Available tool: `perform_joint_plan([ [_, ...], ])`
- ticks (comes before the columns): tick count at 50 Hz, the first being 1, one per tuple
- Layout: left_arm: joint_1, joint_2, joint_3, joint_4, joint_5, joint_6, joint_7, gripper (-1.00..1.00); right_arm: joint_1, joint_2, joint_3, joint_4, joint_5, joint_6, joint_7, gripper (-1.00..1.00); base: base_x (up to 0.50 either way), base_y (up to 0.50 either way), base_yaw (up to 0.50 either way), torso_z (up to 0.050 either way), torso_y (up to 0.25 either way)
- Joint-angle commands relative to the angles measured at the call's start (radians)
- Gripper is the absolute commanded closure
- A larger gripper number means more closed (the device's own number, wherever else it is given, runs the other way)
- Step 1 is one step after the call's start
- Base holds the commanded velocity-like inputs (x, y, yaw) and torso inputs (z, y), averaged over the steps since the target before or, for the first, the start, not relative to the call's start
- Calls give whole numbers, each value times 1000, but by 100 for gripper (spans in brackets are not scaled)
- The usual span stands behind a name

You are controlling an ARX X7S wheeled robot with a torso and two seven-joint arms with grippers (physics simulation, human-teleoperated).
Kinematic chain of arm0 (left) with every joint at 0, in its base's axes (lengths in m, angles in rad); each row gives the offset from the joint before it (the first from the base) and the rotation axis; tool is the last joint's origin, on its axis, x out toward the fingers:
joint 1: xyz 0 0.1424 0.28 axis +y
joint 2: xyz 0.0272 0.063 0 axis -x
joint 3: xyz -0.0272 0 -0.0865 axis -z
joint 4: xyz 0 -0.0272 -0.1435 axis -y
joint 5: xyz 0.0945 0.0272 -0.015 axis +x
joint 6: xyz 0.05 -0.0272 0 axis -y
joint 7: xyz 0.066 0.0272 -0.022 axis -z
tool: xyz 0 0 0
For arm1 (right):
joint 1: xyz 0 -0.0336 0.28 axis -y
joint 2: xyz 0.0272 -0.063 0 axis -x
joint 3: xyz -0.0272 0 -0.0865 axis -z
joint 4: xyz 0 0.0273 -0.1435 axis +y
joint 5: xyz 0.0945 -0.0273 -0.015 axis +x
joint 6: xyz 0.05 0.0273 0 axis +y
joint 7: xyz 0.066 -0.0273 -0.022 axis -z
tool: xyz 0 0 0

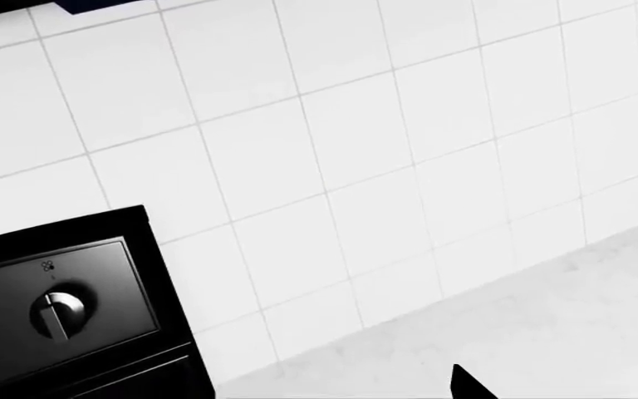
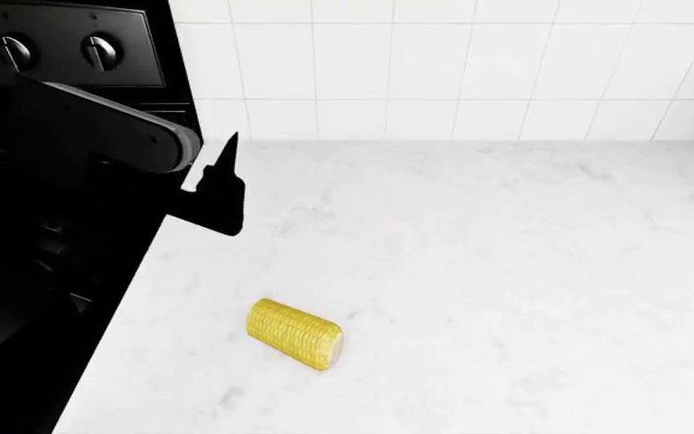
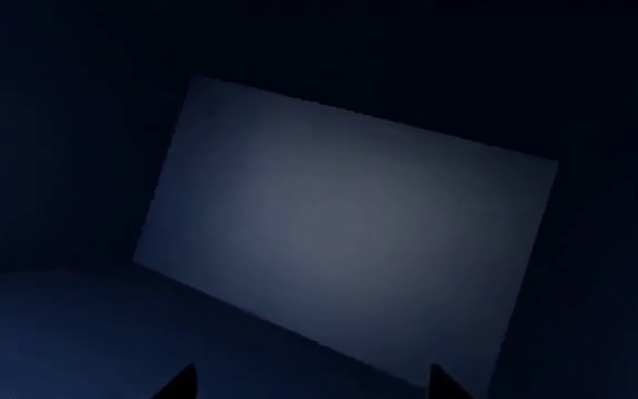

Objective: Pick the apricot, corn from the counter and place them in the cabinet. Then close the cabinet.

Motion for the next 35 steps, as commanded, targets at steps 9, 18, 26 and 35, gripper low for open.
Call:
perform_joint_plan([
  [9, 8, -7, 6, 0, -6, 9, -8, -100, 9, 6, 12, -74, 57, -190, -172, -100, 0, 0, 0, 0, 0],
  [18, 14, -9, 8, -7, -5, 19, -11, -100, 8, 8, 40, -149, 217, -123, -280, -100, 0, 0, 0, 0, 0],
  [26, 18, -12, 4, -6, -10, 22, -15, -100, -2, 9, 64, -260, 327, 38, -360, -100, 0, 0, 0, 0, 0],
  [35, 39, -20, -7, 0, -16, 28, -19, -100, -44, 20, 34, -464, 431, 306, -454, -100, 0, 0, 0, 0, 0],
])
